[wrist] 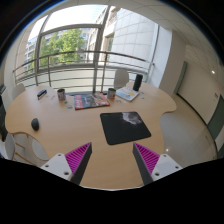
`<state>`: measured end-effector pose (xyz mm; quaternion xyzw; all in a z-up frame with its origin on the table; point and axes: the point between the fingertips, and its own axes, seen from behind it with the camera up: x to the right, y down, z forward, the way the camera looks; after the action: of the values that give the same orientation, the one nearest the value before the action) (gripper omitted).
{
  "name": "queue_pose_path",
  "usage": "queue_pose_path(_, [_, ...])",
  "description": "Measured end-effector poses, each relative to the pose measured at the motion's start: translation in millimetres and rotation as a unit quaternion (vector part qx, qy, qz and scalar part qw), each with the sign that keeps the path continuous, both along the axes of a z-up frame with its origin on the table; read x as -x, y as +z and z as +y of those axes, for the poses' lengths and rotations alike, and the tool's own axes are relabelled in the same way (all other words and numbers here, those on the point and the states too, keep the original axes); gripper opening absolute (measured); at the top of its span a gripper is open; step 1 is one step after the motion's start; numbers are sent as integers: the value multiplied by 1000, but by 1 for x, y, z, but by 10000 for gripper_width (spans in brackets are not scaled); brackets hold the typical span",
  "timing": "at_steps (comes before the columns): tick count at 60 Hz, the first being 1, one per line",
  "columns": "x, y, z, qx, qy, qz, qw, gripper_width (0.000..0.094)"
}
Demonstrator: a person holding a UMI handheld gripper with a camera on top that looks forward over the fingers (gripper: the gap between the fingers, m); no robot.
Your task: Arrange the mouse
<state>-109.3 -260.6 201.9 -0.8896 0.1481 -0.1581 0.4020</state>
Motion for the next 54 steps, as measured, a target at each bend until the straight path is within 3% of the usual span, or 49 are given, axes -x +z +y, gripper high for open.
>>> queue_pose_path(13, [35, -35, -2, 17, 3, -2, 1000, 847])
queue_pose_path(27, [165, -108, 30, 31, 61, 45, 997, 848])
queue_pose_path(41, [302, -157, 138, 21, 144, 88, 985, 848])
queue_pose_path(54, [364, -193, 258, 12, 197, 79, 977, 847])
